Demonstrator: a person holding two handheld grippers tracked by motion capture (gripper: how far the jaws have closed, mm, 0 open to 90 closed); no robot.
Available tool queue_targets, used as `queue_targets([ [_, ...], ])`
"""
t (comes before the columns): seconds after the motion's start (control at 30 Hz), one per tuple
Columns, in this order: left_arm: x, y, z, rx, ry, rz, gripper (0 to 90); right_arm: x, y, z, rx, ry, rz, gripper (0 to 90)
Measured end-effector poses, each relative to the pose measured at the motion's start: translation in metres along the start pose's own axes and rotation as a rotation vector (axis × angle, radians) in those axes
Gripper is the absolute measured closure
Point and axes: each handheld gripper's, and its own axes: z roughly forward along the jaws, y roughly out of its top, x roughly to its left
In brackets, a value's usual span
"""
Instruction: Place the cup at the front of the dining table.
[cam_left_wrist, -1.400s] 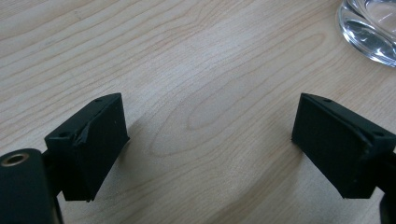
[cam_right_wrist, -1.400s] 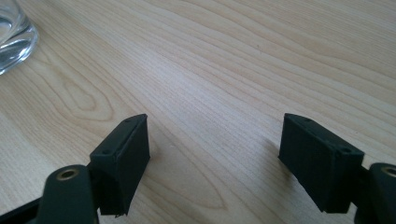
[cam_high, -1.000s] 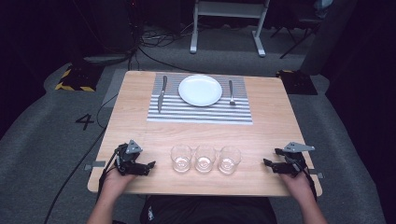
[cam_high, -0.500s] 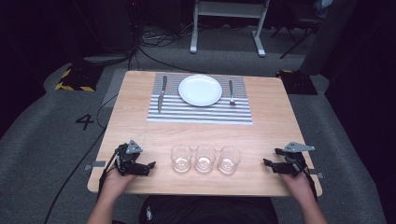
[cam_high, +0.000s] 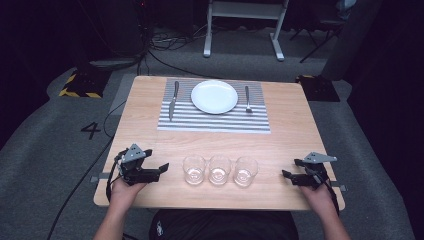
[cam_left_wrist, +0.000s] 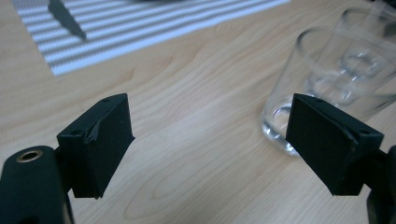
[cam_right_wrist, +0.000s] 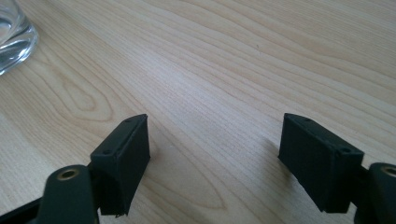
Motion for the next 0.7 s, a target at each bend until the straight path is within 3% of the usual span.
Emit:
queue_targets([
  [0.13, -0.006, 0.006, -0.006, -0.026, 0.012, 0.018, 15.1, 0.0, 0.0, 0.0, -0.001, -0.003, 0.0, 24.9],
  [0.2, -0.007, 0.009, -0.009, -0.043, 0.018, 0.001, 15.1, 0.0, 0.0, 0.0, -0.001, -0.003, 0.0, 24.9],
  [0.27, -0.01, 0.013, -0.017, -0.113, 0.015, -0.055, 15.1, 0.0, 0.0, 0.0, -0.001, -0.004, 0.0, 24.9],
  [0.33, -0.014, 0.019, -0.024, -0.183, -0.009, -0.082, 15.1, 0.0, 0.0, 0.0, -0.002, -0.005, -0.001, 24.9],
  [0.43, -0.022, 0.025, -0.03, -0.192, 0.026, -0.044, 15.2, 0.0, 0.0, 0.0, -0.001, -0.003, 0.0, 24.9],
  [0.7, -0.033, 0.032, -0.027, -0.193, 0.031, -0.018, 15.2, 0.001, 0.0, 0.0, -0.001, -0.005, -0.001, 24.9],
])
